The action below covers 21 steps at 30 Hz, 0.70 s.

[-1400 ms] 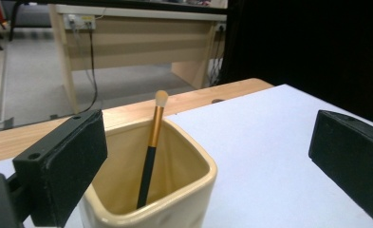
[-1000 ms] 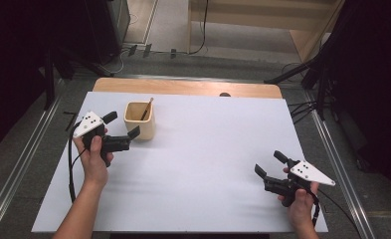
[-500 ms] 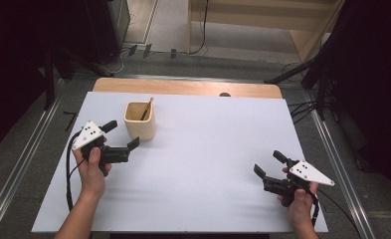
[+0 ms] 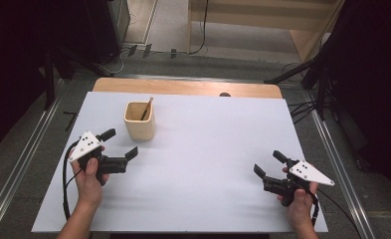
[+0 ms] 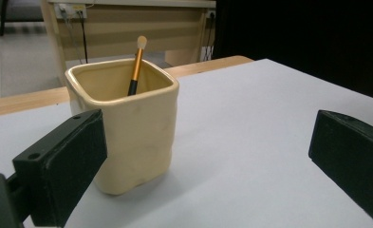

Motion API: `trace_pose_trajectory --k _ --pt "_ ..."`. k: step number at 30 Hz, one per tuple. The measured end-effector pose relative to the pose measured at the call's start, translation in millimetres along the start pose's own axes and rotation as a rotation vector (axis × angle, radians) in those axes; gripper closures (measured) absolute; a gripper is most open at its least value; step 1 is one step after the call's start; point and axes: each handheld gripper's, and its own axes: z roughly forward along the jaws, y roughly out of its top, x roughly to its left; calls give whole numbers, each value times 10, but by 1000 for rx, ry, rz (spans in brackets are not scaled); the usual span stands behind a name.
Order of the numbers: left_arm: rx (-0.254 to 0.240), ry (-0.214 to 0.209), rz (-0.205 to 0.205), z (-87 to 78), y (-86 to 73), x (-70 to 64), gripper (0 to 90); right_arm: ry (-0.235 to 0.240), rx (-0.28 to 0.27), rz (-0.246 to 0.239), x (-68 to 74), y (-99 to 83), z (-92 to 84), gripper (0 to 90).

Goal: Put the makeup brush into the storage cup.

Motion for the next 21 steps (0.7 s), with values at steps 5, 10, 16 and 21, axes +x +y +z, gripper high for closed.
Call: trace_pose_trajectory --k 5,10,16,21 --pt "1 1 0 -70 -67 -23 0 -2 0 -1 0 0 1 133" --pt "7 6 3 -151 -113 -36 0 -2 0 0 -1 0 -1 133" --pt "1 8 -8 -240 -176 -40 0 -1 -1 -2 4 1 0 133" --pt "9 18 -2 -291 -221 -47 0 -4 -2 -5 7 4 -6 133"
